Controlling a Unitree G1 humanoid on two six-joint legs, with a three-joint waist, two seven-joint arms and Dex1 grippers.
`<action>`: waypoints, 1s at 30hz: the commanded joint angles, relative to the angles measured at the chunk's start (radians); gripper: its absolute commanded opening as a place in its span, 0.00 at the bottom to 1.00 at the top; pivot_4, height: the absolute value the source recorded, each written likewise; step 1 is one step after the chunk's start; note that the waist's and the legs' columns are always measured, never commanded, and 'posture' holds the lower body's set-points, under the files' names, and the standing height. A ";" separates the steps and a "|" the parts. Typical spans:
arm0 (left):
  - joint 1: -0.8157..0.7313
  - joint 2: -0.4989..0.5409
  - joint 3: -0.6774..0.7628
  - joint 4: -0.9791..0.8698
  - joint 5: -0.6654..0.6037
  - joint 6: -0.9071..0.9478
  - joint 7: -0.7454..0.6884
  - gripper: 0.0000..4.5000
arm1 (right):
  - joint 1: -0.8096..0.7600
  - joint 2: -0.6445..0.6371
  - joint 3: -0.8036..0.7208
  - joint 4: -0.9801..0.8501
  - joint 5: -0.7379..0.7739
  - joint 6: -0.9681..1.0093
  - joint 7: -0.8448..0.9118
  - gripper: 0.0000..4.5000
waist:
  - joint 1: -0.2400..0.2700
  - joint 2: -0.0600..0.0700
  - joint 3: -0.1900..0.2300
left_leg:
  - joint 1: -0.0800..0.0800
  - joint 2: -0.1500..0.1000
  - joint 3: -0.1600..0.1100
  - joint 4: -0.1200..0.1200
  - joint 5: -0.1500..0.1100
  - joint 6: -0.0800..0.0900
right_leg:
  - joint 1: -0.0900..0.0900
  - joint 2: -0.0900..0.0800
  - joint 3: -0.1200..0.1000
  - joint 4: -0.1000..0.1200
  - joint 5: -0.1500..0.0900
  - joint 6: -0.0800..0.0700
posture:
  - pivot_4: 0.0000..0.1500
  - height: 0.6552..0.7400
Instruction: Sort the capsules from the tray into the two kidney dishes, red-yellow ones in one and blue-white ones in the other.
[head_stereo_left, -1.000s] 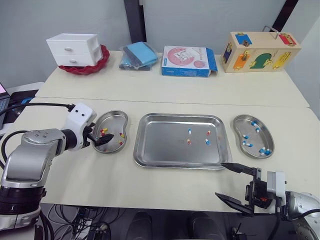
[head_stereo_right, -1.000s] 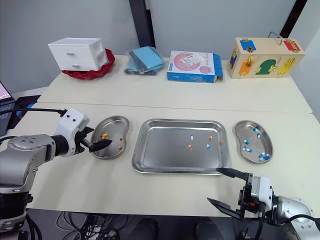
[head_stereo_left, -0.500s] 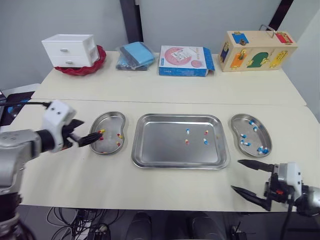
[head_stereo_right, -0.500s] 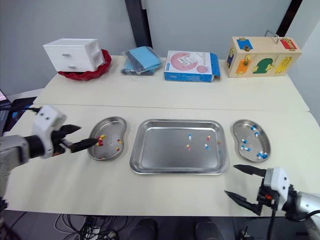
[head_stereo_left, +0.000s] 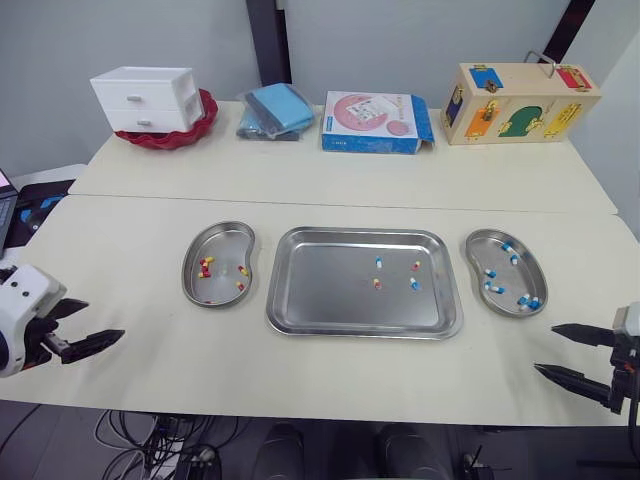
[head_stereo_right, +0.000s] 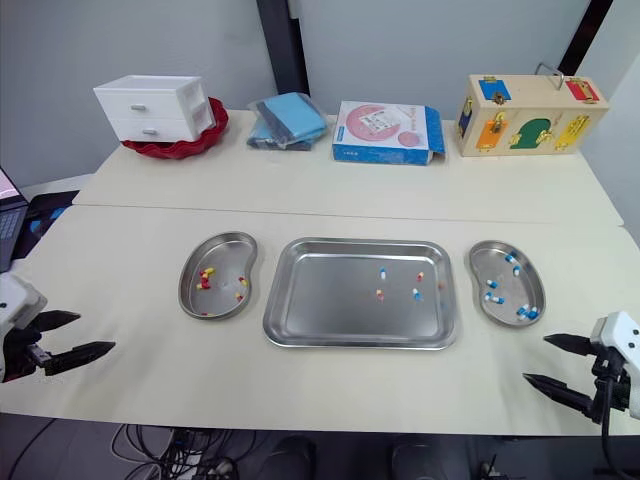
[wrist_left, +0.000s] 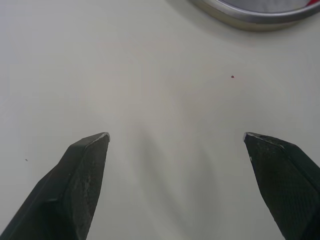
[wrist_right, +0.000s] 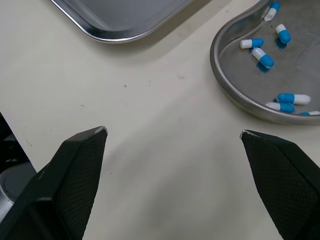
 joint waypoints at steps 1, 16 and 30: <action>0.012 -0.001 0.044 -0.020 -0.012 -0.003 0.007 0.99 | -0.021 -0.016 -0.024 -0.001 -0.006 0.002 0.025 1.00 | -0.002 0.000 0.000 | 0.000 0.000 0.000 0.000 0.000 0.000 | 0.000 0.000 0.000 0.000 0.000 0.000 | 1.00 1.00; 0.044 0.014 0.031 -0.182 -0.079 0.113 -0.028 0.99 | -0.008 0.136 -0.014 -0.176 0.043 -0.066 0.028 1.00 | -0.001 0.001 0.000 | 0.000 0.000 0.000 -0.001 0.000 0.000 | 0.000 0.000 0.000 0.000 0.000 0.000 | 1.00 1.00; -0.600 -0.114 -0.571 -0.339 -0.155 0.273 -0.003 0.99 | 0.045 0.484 0.247 -0.363 -0.009 -0.316 -0.074 1.00 | 0.001 0.001 0.000 | 0.000 0.000 -0.001 0.000 0.000 0.000 | 0.001 0.001 -0.001 0.001 0.000 0.000 | 1.00 1.00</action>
